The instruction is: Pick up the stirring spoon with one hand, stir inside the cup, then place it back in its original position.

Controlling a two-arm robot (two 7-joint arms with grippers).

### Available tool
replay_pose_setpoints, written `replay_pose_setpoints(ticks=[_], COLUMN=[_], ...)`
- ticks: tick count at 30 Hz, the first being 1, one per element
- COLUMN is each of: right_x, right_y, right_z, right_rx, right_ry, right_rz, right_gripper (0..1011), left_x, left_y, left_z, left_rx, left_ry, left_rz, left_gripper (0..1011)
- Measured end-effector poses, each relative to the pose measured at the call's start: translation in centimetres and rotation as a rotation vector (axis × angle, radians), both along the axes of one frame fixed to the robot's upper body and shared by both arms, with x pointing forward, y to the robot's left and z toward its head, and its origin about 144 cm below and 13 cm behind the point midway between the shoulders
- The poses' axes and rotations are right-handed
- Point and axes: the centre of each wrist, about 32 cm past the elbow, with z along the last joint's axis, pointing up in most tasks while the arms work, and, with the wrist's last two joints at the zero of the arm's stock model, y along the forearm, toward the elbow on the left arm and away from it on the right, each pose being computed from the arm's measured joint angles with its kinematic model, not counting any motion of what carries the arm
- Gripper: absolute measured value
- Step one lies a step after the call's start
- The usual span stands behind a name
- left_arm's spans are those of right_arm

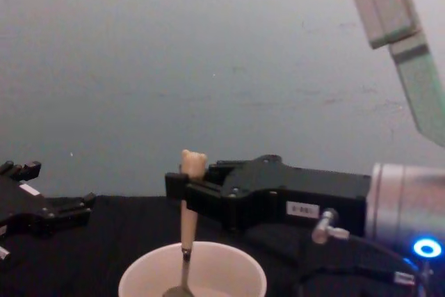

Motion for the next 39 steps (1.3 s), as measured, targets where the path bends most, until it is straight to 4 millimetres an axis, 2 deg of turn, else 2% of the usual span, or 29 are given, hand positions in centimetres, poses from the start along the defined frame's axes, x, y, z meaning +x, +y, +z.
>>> replay_pose_setpoints(ticks=[12, 22, 28, 39], right_x=[2.2, 3.4, 3.0, 1.1], right_y=[1.7, 0.6, -0.4, -2.0], right_z=[-0.4, -0.5, -0.5, -0.7], right_rx=[-0.026, -0.042, -0.051, -0.060], right_ry=[-0.002, -0.008, -0.011, 0.000], right_rz=[-0.062, -0.133, -0.134, -0.092], right_gripper=[207, 207, 207, 207], left_x=[0.0, 0.0, 0.0, 0.0], left_y=[0.0, 0.0, 0.0, 0.0], left_z=[0.0, 0.0, 0.0, 0.0], left_rx=[0.000, 0.000, 0.000, 0.000], left_ry=[0.000, 0.000, 0.000, 0.000], left_rz=[0.000, 0.000, 0.000, 0.000], left_gripper=[1001, 1001, 1001, 1001])
